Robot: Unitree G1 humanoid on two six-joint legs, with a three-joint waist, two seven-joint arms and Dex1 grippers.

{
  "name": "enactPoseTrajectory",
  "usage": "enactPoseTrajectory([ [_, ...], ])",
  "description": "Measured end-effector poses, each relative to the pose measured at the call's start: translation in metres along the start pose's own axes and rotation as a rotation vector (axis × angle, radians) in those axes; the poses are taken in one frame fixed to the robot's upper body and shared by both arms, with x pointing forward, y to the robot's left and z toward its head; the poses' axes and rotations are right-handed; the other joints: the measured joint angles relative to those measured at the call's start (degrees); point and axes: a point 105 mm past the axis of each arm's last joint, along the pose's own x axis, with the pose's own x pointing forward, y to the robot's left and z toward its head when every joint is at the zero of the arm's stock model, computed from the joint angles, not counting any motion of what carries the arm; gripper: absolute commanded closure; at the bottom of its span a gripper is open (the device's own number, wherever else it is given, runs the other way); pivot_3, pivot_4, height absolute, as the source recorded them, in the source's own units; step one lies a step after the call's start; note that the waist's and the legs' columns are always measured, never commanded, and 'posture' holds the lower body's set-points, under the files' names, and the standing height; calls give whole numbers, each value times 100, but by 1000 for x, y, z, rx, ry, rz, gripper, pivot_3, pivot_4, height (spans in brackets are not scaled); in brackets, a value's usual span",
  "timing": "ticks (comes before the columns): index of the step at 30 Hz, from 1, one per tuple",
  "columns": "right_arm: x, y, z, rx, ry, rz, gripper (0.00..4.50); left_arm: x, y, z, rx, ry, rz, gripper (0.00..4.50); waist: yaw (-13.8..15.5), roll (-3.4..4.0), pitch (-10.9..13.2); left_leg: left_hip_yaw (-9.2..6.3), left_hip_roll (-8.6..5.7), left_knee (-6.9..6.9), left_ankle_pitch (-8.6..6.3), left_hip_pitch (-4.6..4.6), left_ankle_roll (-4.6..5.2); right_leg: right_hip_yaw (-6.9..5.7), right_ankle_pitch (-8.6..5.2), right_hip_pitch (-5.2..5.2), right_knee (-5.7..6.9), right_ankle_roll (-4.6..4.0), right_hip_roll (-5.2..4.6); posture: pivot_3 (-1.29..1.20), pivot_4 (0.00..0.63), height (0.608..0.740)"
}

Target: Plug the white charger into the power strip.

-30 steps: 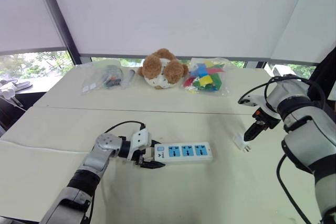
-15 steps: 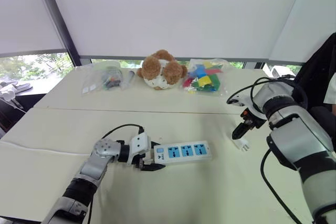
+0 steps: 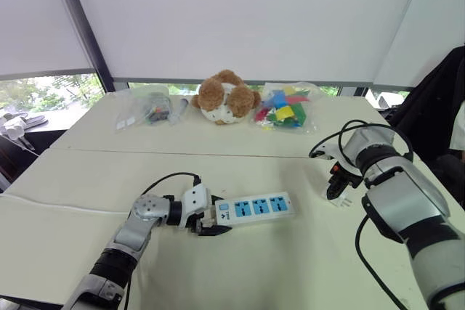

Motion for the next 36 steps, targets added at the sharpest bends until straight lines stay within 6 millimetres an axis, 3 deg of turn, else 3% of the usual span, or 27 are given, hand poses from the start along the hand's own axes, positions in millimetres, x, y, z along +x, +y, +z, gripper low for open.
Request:
enactPoseTrajectory([
  [7,-33,8,15,-43,-114,86,3786,3,3,-1,-6,-9,-5,1466,9,22,1,-2,-1,2,0,4,0,-2,1,9,-2,1,0,0,150,739],
  [9,-40,14,28,-76,-268,157,3786,3,6,-1,-15,-8,-24,1466,6,22,1,-3,-1,2,1,3,-1,-2,2,9,-2,3,0,0,150,739],
  [13,-80,31,65,-207,-874,348,3786,3,15,1,-45,14,-120,1466,-12,16,4,-12,0,-2,1,3,-2,-10,5,15,-10,8,3,0,150,739],
  [15,-85,33,65,-208,-1022,375,3786,3,19,1,-53,25,-161,1466,-27,10,2,-16,2,-9,1,1,-2,-13,4,13,-13,8,5,0,150,739],
  [21,-37,62,51,-179,-1204,488,3786,-2,35,4,-16,63,-240,1466,-145,7,5,-17,3,-22,2,-17,-1,-12,3,-14,-17,9,5,0,150,739],
  [27,-38,95,43,-264,-1326,478,3786,-4,39,4,13,74,-266,1466,-159,5,6,-19,3,-15,1,-14,-1,-12,3,-11,-8,9,7,0,150,739],
  [33,2,116,24,-321,-1308,436,3786,-7,36,-4,5,77,-270,1466,-172,-1,7,-18,5,-13,1,-9,-1,-9,3,-7,-7,9,10,0,150,739],
  [36,10,117,22,-340,-1305,411,3786,-7,36,-4,17,79,-272,1466,-170,-1,7,-19,5,-13,1,-8,-1,-10,3,-7,-5,9,10,0,150,739],
])
